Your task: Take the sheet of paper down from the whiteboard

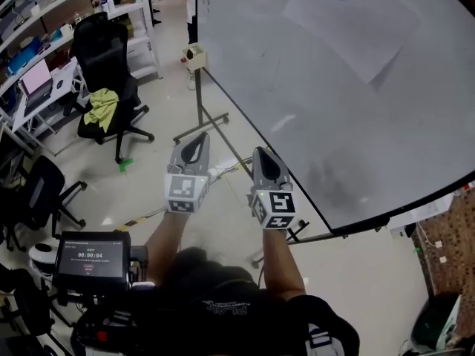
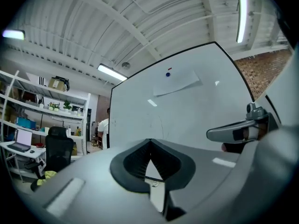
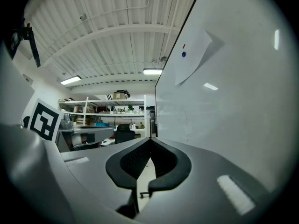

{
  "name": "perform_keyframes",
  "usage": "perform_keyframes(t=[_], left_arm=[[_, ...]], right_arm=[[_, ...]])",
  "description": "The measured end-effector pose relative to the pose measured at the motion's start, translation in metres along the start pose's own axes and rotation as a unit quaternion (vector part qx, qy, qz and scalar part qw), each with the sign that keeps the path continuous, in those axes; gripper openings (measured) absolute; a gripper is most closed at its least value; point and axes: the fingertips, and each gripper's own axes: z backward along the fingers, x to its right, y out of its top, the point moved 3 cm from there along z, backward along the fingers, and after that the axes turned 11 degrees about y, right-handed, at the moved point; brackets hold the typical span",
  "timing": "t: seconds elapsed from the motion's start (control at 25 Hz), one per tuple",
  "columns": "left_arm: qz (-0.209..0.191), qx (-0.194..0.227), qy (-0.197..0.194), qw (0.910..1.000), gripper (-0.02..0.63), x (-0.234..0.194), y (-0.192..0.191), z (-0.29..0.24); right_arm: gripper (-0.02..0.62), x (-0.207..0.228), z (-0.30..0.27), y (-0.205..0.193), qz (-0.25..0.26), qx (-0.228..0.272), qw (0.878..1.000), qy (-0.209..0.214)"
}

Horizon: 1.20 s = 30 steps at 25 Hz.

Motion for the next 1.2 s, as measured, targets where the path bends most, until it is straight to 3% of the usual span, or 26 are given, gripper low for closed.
perform_keyframes(t=[0.28, 0.56, 0.72, 0.96, 1.2], left_arm=[[0.021, 0.016, -0.053, 0.9983, 0.002, 0.033, 0.015, -0.055], [0.005, 0.055, -0.136, 0.9892, 0.002, 0.074, 0.043, -0.092], [0.008, 0.079, -0.181, 0.9802, 0.002, 0.094, 0.059, -0.098], [0.010, 0.109, -0.225, 0.9682, 0.002, 0.115, 0.105, -0.172], [0.046, 0.149, -0.304, 0.9396, 0.002, 0.144, 0.166, -0.196]], right_arm=[[0.014, 0.048, 0.016, 0.005, 0.005, -0.006, 0.998, -0.067], [0.014, 0.071, 0.038, 0.032, 0.029, 0.019, 0.989, -0.147], [0.014, 0.070, 0.050, 0.039, 0.040, 0.030, 0.983, -0.174], [0.014, 0.114, 0.030, 0.077, 0.056, 0.051, 0.974, -0.212], [0.014, 0.125, 0.044, 0.119, 0.060, 0.099, 0.967, -0.229]])
